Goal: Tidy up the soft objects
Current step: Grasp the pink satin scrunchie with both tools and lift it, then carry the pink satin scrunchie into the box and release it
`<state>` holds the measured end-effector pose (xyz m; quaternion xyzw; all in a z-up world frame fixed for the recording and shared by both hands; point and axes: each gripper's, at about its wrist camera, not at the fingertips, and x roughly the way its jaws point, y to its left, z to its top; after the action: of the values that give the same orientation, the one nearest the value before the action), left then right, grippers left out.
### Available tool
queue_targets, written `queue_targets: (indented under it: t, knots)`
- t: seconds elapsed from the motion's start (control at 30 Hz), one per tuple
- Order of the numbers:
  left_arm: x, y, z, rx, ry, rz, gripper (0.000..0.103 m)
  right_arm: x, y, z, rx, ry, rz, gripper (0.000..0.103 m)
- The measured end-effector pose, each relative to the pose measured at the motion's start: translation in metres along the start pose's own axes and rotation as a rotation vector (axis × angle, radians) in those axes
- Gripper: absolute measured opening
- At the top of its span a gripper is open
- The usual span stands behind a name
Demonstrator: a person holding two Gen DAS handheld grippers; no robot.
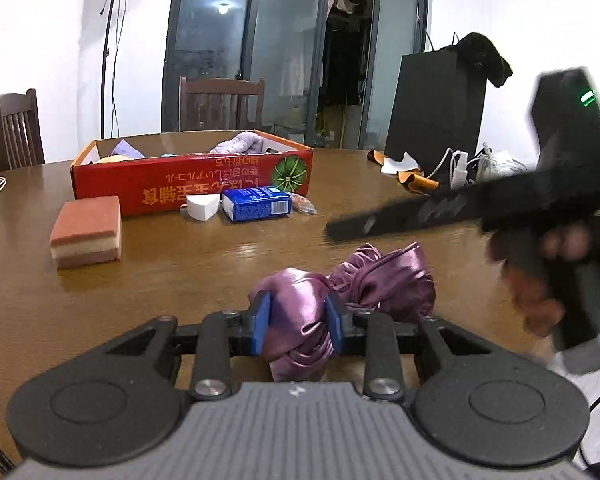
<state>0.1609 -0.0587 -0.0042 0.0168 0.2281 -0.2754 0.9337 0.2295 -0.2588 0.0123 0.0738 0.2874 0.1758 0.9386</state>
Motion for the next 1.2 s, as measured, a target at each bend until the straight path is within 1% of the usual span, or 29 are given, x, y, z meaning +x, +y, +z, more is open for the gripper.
queue_targets:
  t: [0.03,0.07,0.1,0.13,0.2,0.23,0.27,0.33,0.37,0.4,0.43,0.5,0.53,0.6,0.67,0.7,0.73,0.77,0.9,0.97,1.0,1.07,1.13,1.2]
  knots:
    - [-0.002,-0.002,-0.002,0.002,-0.001,0.002,0.03,0.004,0.003,-0.007,-0.006,0.031,-0.003,0.031]
    - [-0.003,-0.002,-0.003,0.003,0.002,0.003,0.03,0.004,0.005,-0.012,-0.012,0.044,-0.003,0.031]
    - [-0.004,-0.003,-0.004,0.002,0.007,-0.004,0.031,-0.001,0.006,-0.019,-0.017,0.041,0.0,0.031]
    - [-0.006,-0.003,-0.005,0.001,0.013,-0.015,0.031,-0.006,0.006,-0.025,-0.013,0.038,0.0,0.028]
    - [-0.011,-0.001,-0.005,-0.021,0.028,-0.058,0.034,-0.016,0.004,-0.033,0.005,0.031,0.006,0.024]
    - [-0.012,0.003,-0.003,-0.048,0.038,-0.076,0.039,-0.02,0.004,-0.036,0.012,0.023,0.003,0.023]
    - [-0.013,0.007,0.0,-0.1,0.054,-0.105,0.044,-0.024,0.005,-0.04,0.008,0.015,0.002,0.02]
    - [-0.014,0.018,0.005,-0.212,0.062,-0.142,0.049,-0.03,0.013,-0.05,-0.032,-0.017,-0.015,0.018]
    - [-0.014,0.025,0.006,-0.278,0.057,-0.154,0.049,-0.032,0.018,-0.055,-0.064,-0.027,-0.026,0.018]
    - [-0.014,0.028,0.007,-0.314,0.052,-0.151,0.049,-0.035,0.023,-0.06,-0.093,-0.034,-0.036,0.018]
    - [-0.013,0.029,0.007,-0.327,0.05,-0.141,0.049,-0.039,0.026,-0.064,-0.105,-0.042,-0.041,0.018]
    - [-0.01,0.026,0.003,-0.31,0.074,-0.093,0.049,-0.047,0.029,-0.069,-0.108,-0.048,-0.034,0.018]
    - [-0.01,0.025,0.0,-0.303,0.078,-0.083,0.049,-0.052,0.031,-0.071,-0.109,-0.056,-0.036,0.018]
    - [-0.015,0.021,-0.004,-0.288,0.069,-0.089,0.048,-0.061,0.033,-0.075,-0.117,-0.069,-0.036,0.018]
    - [-0.022,0.016,-0.008,-0.26,0.057,-0.084,0.046,-0.068,0.032,-0.078,-0.102,-0.071,-0.038,0.021]
    - [-0.024,0.014,-0.01,-0.255,0.057,-0.083,0.046,-0.069,0.03,-0.078,-0.08,-0.061,-0.037,0.021]
    - [-0.025,0.014,-0.012,-0.256,0.059,-0.083,0.046,-0.07,0.028,-0.078,-0.057,-0.051,-0.038,0.023]
    - [-0.026,0.013,-0.014,-0.26,0.063,-0.082,0.046,-0.07,0.026,-0.078,-0.042,-0.038,-0.035,0.029]
    - [-0.026,0.015,-0.019,-0.282,0.073,-0.086,0.046,-0.068,0.022,-0.08,-0.009,-0.005,0.003,0.03]
    - [-0.026,0.015,-0.019,-0.283,0.072,-0.091,0.044,-0.064,0.019,-0.082,0.016,0.013,0.024,0.03]
    - [-0.026,0.016,-0.019,-0.284,0.072,-0.098,0.042,-0.063,0.018,-0.082,0.025,0.014,0.03,0.029]
    - [-0.025,0.017,-0.017,-0.284,0.072,-0.115,0.035,-0.063,0.015,-0.081,0.048,0.013,0.05,0.018]
    - [-0.023,0.017,-0.012,-0.278,0.067,-0.13,0.032,-0.061,0.018,-0.077,0.031,0.009,0.039,0.015]
    - [-0.021,0.017,-0.003,-0.249,0.042,-0.125,0.031,-0.06,0.019,-0.069,0.009,-0.009,0.025,0.014]
